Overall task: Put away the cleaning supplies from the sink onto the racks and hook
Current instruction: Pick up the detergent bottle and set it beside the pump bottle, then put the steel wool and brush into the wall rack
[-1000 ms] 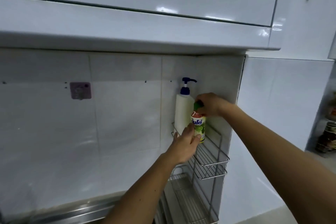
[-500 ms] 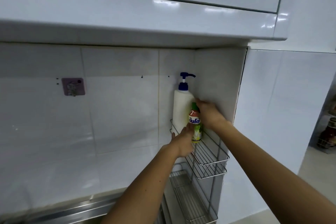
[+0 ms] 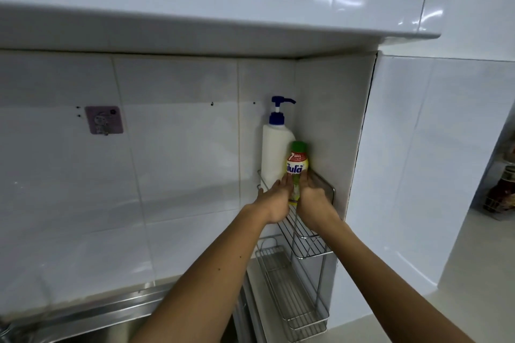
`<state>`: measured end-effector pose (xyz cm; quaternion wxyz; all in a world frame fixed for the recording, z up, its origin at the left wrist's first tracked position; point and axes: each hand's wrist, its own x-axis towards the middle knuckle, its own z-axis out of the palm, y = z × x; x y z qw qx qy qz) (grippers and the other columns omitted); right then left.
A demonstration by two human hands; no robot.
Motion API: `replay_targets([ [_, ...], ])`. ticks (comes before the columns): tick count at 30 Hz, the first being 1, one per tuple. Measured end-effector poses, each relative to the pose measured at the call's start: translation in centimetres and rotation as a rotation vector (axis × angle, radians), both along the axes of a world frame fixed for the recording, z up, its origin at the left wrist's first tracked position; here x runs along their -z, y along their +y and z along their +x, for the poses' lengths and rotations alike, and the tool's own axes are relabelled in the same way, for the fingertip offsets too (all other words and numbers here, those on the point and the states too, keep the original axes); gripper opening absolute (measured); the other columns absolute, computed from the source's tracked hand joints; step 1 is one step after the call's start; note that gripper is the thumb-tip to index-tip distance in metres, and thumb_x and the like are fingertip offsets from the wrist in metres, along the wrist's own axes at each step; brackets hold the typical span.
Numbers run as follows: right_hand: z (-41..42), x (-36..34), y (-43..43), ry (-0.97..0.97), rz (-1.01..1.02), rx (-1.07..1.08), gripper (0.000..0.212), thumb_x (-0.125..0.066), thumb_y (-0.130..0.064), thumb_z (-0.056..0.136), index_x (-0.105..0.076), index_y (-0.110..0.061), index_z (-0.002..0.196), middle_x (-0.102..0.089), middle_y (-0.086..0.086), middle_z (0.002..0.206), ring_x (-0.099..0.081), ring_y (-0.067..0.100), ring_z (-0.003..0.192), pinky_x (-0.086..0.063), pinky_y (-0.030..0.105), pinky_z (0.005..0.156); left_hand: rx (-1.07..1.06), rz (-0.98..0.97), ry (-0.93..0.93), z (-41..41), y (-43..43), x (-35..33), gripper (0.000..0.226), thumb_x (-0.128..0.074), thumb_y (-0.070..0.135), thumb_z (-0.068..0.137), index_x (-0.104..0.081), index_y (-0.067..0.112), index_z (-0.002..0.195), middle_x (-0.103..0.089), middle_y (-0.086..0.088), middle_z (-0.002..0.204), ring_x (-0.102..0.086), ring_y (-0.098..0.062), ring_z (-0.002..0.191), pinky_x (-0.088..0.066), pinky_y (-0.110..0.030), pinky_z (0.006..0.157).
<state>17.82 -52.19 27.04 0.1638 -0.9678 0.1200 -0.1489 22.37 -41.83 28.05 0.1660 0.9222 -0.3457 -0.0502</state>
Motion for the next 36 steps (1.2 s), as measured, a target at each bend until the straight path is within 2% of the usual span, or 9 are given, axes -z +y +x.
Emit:
replay_targets([
  [3, 0.1, 0.4, -0.2, 0.044, 0.052, 0.035, 0.073, -0.042, 0.001, 0.091, 0.000, -0.007, 0.150, -0.054, 0.025, 0.127, -0.061, 0.037, 0.107, -0.052, 0.040, 0.089, 0.011, 0.002, -0.005, 0.0, 0.1, 0.1, 0.078, -0.033, -0.008, 0.089, 0.006, 0.015, 0.153, 0.001, -0.006, 0.163, -0.005, -0.026, 0.150, -0.010, -0.052, 0.121],
  [8, 0.1, 0.3, 0.1, 0.156, 0.065, 0.070, 0.076, -0.042, -0.004, 0.093, 0.006, -0.009, 0.150, -0.049, 0.023, 0.134, -0.058, 0.035, 0.114, -0.049, 0.041, 0.093, 0.023, -0.008, -0.006, -0.1, 0.3, 0.2, 0.076, -0.032, -0.007, 0.090, 0.003, 0.017, 0.153, 0.000, -0.005, 0.163, -0.007, -0.026, 0.150, -0.013, -0.051, 0.120],
  [13, -1.1, -0.5, 0.4, -0.035, 0.114, 0.071, 0.050, -0.048, -0.004, 0.090, -0.035, -0.006, 0.138, -0.058, 0.023, 0.124, -0.059, 0.039, 0.110, -0.052, 0.041, 0.091, -0.088, -0.194, -0.031, -0.8, 0.9, 1.2, 0.051, -0.032, 0.010, 0.098, -0.018, 0.010, 0.148, -0.030, -0.016, 0.153, -0.030, -0.034, 0.140, -0.023, -0.052, 0.116],
  [16, -2.5, -0.9, 1.5, -0.110, 0.075, 0.086, 0.040, -0.047, -0.008, 0.091, -0.045, -0.004, 0.131, -0.061, 0.025, 0.120, -0.060, 0.043, 0.103, -0.052, 0.043, 0.086, -0.150, -0.258, -0.099, -1.4, 2.7, 2.2, 0.048, -0.029, 0.023, 0.102, -0.022, 0.007, 0.146, -0.032, -0.016, 0.153, -0.034, -0.033, 0.139, -0.022, -0.053, 0.117],
  [20, -3.6, -0.8, 4.5, -0.198, -0.022, -0.009, 0.055, -0.045, -0.014, 0.093, -0.029, -0.007, 0.145, -0.032, 0.013, 0.153, -0.046, 0.039, 0.127, -0.045, 0.047, 0.097, -0.220, -0.134, -0.259, -1.9, 7.2, 3.7, 0.054, -0.029, 0.025, 0.102, -0.016, 0.005, 0.150, -0.024, -0.013, 0.157, -0.024, -0.026, 0.145, -0.012, -0.049, 0.119],
  [24, -3.9, 0.7, 8.5, -0.275, -0.233, -0.086, 0.055, -0.039, -0.018, 0.095, -0.026, -0.006, 0.146, -0.026, 0.010, 0.156, -0.022, 0.028, 0.145, -0.025, 0.048, 0.116, -0.308, 0.072, -0.251, -2.8, 13.2, 6.1, 0.056, -0.025, 0.029, 0.102, -0.011, 0.006, 0.151, -0.015, -0.011, 0.161, -0.014, -0.023, 0.148, -0.007, -0.047, 0.120],
  [27, -4.4, 3.6, 12.1, -0.279, -0.230, -0.198, 0.056, -0.040, -0.019, 0.093, -0.027, -0.006, 0.146, -0.026, 0.010, 0.157, -0.017, 0.027, 0.147, -0.016, 0.049, 0.117, -0.417, 0.137, -0.179, -4.3, 18.2, 9.2, 0.056, -0.023, 0.031, 0.102, -0.010, 0.007, 0.152, -0.013, -0.010, 0.161, -0.012, -0.024, 0.149, -0.007, -0.048, 0.120],
  [32, -5.6, 11.4, 17.2, -0.067, -0.150, -0.392, 0.058, -0.034, -0.024, 0.098, -0.013, -0.007, 0.150, -0.013, 0.009, 0.160, -0.005, 0.026, 0.149, -0.009, 0.046, 0.119, -0.539, 0.199, -0.011, -8.0, 25.2, 15.1, 0.057, -0.028, 0.029, 0.102, -0.009, 0.009, 0.152, -0.014, -0.010, 0.161, -0.011, -0.024, 0.149, -0.010, -0.049, 0.120],
  [36, -6.2, 17.5, 20.3, 0.098, -0.198, -0.481, 0.062, -0.032, -0.027, 0.098, -0.008, -0.007, 0.151, -0.007, 0.007, 0.161, -0.004, 0.024, 0.149, -0.011, 0.046, 0.119, -0.600, 0.263, 0.042, -11.2, 28.6, 19.7, 0.058, -0.030, 0.030, 0.101, -0.013, 0.008, 0.152, -0.022, -0.010, 0.158, -0.020, -0.024, 0.146, -0.018, -0.049, 0.116],
])
